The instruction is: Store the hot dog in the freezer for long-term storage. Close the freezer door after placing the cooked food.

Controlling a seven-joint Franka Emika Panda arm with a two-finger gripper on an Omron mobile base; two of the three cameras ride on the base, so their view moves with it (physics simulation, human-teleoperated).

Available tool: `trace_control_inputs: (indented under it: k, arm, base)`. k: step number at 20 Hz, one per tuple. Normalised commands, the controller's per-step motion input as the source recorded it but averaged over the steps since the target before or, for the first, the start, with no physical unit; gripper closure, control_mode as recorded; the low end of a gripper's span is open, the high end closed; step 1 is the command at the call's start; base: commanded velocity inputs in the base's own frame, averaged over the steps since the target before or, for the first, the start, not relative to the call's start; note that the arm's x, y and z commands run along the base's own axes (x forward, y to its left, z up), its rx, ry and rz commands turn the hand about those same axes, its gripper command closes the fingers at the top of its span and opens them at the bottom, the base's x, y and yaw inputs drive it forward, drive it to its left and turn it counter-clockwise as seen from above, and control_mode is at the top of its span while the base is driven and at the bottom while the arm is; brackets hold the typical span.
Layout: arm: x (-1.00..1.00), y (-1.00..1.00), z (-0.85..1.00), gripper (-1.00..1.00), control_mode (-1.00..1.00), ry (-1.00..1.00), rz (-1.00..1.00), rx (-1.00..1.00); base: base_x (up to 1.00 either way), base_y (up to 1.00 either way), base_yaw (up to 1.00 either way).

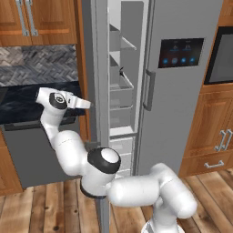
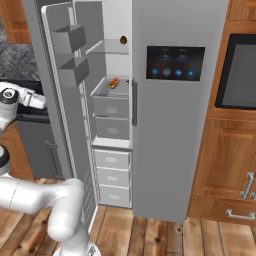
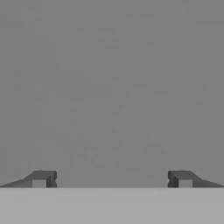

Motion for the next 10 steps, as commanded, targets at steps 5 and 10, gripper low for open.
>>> trace_control_inputs:
  k: [5,10]
  arm:
    - [0.24,-0.4,0.0,-1.0,-1.0,0.08,0.0,0.0]
    - [0.01,-0.79,0.0,-1.0,-1.0,0.04,0.0,0.01]
  base:
    - [0.0,0.0,0.0]
    - [0.0,0.0,0.0]
